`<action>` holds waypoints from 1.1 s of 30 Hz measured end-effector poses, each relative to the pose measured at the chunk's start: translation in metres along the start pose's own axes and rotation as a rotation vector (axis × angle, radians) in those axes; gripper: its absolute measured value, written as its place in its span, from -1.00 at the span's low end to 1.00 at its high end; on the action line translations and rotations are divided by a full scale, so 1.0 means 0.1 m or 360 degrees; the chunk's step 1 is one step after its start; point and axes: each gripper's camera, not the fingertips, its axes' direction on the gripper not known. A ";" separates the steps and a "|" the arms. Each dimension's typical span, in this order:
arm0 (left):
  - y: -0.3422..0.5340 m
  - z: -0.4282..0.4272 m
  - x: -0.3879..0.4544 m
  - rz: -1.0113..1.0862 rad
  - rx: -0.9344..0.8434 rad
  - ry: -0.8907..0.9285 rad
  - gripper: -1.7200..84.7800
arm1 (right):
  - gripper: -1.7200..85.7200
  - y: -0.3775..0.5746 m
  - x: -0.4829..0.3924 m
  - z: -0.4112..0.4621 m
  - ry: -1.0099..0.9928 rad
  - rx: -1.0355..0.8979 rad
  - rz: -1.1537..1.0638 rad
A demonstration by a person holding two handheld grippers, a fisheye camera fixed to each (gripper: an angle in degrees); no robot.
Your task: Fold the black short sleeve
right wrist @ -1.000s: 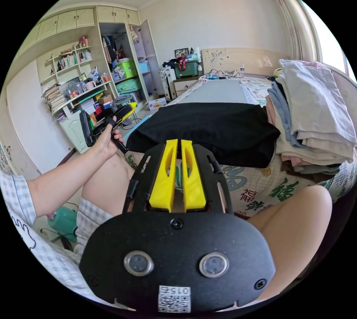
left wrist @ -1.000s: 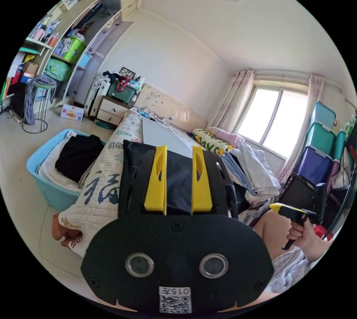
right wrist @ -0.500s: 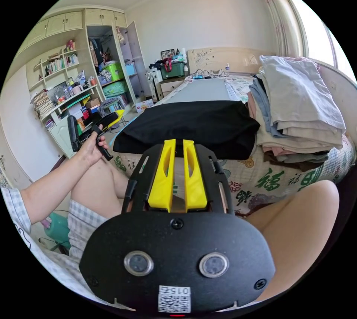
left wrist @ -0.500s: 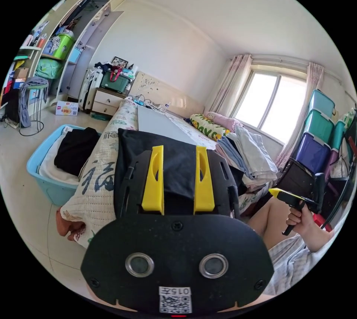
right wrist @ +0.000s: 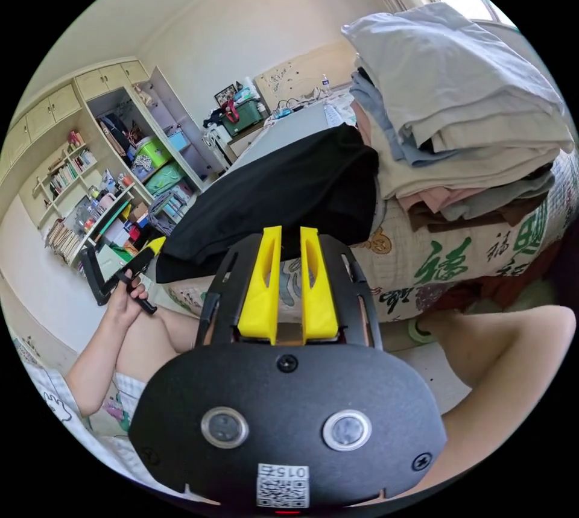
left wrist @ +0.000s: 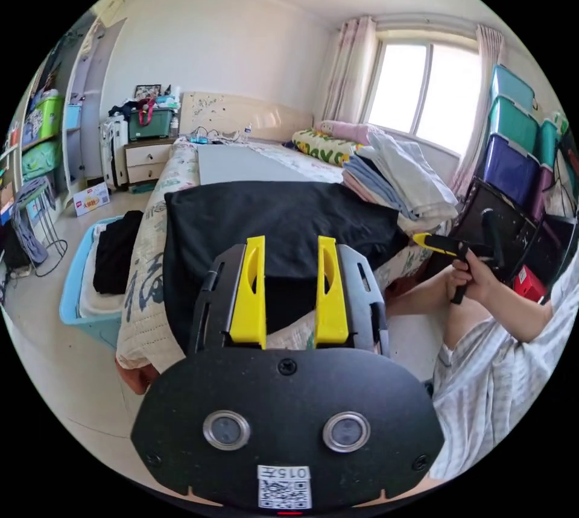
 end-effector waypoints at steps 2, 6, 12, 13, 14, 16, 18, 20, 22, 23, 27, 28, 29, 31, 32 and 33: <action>0.01 0.06 0.03 0.0044 -0.0090 0.0039 -0.67 | -0.81 -0.01 0.00 0.23 -0.0029 -0.0060 0.0008; 0.16 0.20 0.12 -0.0030 -0.0210 0.0147 -0.69 | -0.81 -0.12 -0.15 0.68 -0.0123 -0.0277 -0.0098; 0.04 0.47 0.25 -0.0162 -0.0252 0.0137 -0.70 | -0.76 0.10 -0.37 1.25 -0.0317 -0.0318 -0.0023; 0.03 0.50 0.25 -0.0198 -0.0243 0.0174 -0.70 | -0.76 0.13 -0.39 1.29 -0.0322 -0.0307 -0.0011; 0.03 0.57 0.23 -0.0277 -0.0233 0.0225 -0.70 | -0.76 0.19 -0.41 1.36 -0.0326 -0.0282 0.0016; 0.06 0.64 0.20 -0.0407 -0.0184 0.0217 -0.70 | -0.78 0.25 -0.44 1.44 -0.0349 -0.0257 0.0058; 0.12 0.64 0.16 -0.0577 -0.0075 0.0211 -0.73 | -0.80 0.32 -0.49 1.51 -0.0403 -0.0227 0.0085; 0.15 0.65 0.10 -0.0680 -0.0019 0.0235 -0.76 | -0.83 0.37 -0.55 1.56 -0.0447 -0.0193 0.0063; 0.16 0.65 0.05 -0.0748 0.0012 0.0267 -0.80 | -0.87 0.43 -0.58 1.64 -0.0453 -0.0175 0.0061; 0.15 0.65 0.02 -0.0767 0.0029 0.0289 -0.84 | -0.88 0.47 -0.61 1.70 -0.0430 -0.0189 0.0059; 0.06 0.64 -0.04 -0.0748 -0.0006 0.0359 -0.94 | -0.91 0.64 -0.71 1.80 -0.0450 -0.0182 0.0058; 0.04 0.63 -0.03 -0.0731 -0.0034 0.0338 -0.94 | -0.91 0.66 -0.73 1.80 -0.0445 -0.0183 0.0048; -0.02 0.61 0.00 -0.0686 -0.0081 0.0284 -0.95 | -0.92 0.69 -0.78 1.82 -0.0425 -0.0196 0.0025; -0.11 0.59 0.06 -0.0615 -0.0118 0.0217 -0.96 | -0.92 0.73 -0.88 1.87 -0.0377 -0.0229 -0.0031; -0.15 0.59 0.09 -0.0582 -0.0153 0.0177 -0.96 | -0.92 0.76 -0.96 1.90 -0.0344 -0.0241 -0.0078; -0.18 0.63 0.12 -0.0549 -0.0189 0.0136 -0.96 | -0.92 0.80 -1.04 1.95 -0.0307 -0.0253 -0.0129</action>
